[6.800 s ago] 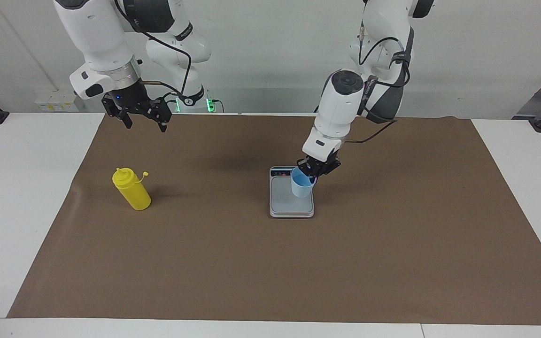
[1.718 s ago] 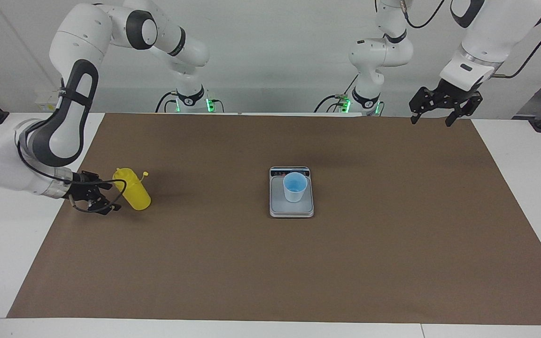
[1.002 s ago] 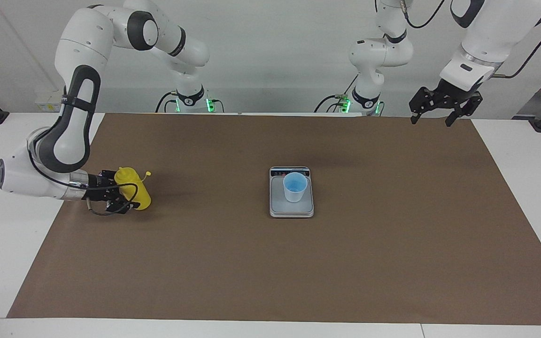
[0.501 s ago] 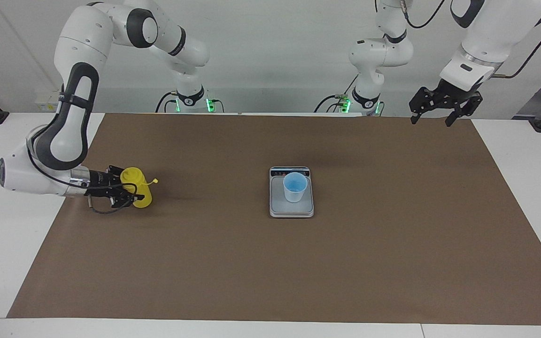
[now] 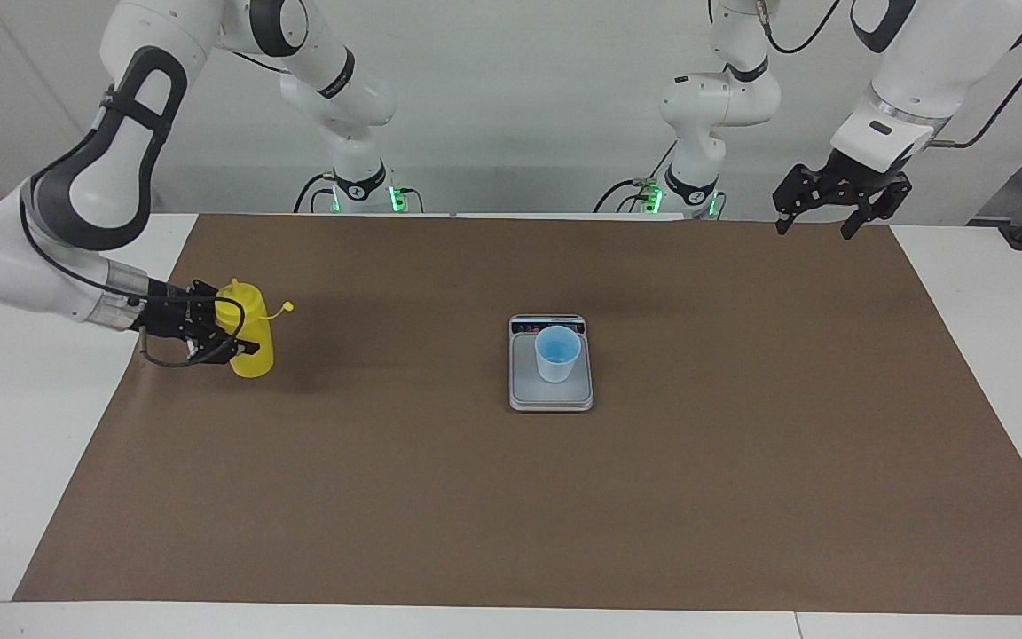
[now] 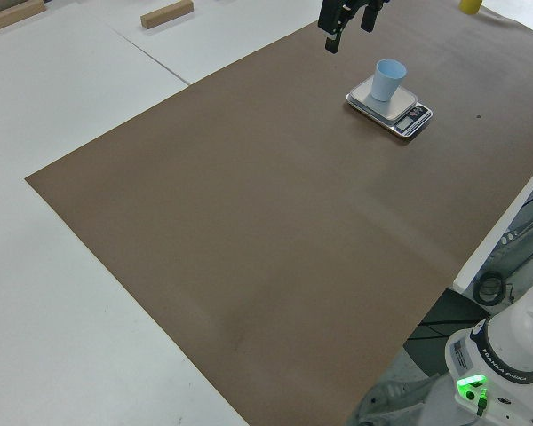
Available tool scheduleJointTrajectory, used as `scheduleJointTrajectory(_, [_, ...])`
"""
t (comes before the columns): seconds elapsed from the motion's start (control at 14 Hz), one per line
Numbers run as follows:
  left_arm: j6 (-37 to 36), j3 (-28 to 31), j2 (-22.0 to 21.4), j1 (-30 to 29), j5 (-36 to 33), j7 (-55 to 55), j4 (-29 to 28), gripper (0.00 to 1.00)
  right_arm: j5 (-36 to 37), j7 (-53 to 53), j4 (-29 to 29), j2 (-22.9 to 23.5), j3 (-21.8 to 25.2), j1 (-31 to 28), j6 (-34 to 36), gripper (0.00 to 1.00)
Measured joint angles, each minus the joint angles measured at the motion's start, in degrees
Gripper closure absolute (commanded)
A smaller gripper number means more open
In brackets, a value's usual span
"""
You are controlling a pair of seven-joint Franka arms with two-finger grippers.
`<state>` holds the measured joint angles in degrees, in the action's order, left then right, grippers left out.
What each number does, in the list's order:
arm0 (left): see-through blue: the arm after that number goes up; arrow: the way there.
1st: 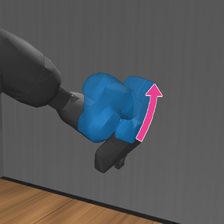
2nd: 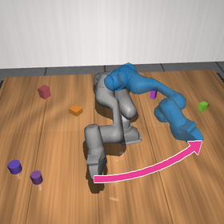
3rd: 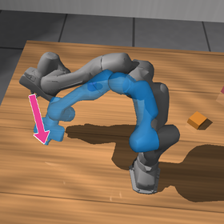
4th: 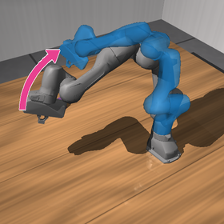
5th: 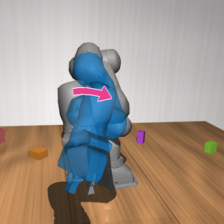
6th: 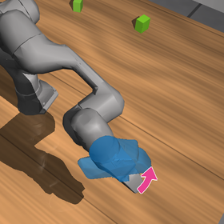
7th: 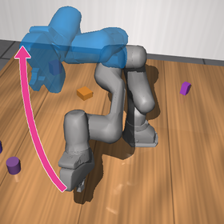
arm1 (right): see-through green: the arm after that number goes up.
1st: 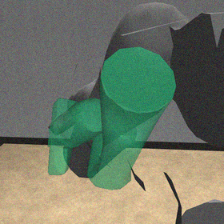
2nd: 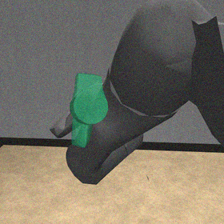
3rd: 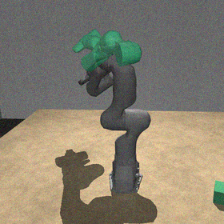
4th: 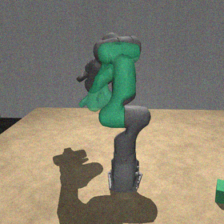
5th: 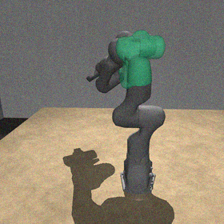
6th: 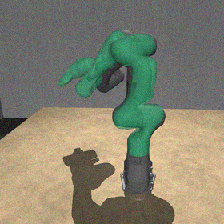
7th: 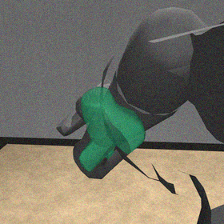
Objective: Pour seasoning into cup on scale with both arms
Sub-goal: 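Lift the yellow bottle with the right gripper toward the scale, then tilt the bottle nozzle down over the blue cup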
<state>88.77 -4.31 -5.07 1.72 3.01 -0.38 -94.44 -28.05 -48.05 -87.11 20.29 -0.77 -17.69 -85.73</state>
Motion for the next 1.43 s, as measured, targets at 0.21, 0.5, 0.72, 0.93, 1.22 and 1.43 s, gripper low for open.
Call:
scheduleJointTrajectory(0.21, [0.00,0.00,0.00,0.00,0.00,0.00,0.00,0.00,-1.94,-0.61,-0.05,-4.36,-0.11,1.78,-1.18,1.00])
scheduleJointTrajectory(0.5, [0.00,0.00,0.00,0.00,0.00,0.00,0.00,0.00,-3.16,-4.17,-0.05,-8.06,-0.21,6.43,-9.52,1.00])
scheduleJointTrajectory(0.72, [0.00,0.00,0.00,0.00,0.00,0.00,0.00,0.00,-2.26,-14.71,-0.06,-10.28,-0.25,12.67,-16.27,1.00])
scheduleJointTrajectory(0.93, [0.00,0.00,0.00,0.00,0.00,0.00,0.00,0.00,5.94,-24.93,-0.16,-10.98,-0.34,18.95,-22.95,1.00])
scheduleJointTrajectory(1.22, [0.00,0.00,0.00,0.00,0.00,0.00,0.00,0.00,14.63,-35.01,-1.75,-10.95,-0.46,26.72,-32.09,1.00])
scheduleJointTrajectory(1.43, [0.00,0.00,0.00,0.00,0.00,0.00,0.00,0.00,17.89,-35.57,-2.09,-11.00,-0.47,30.10,-33.46,1.00])
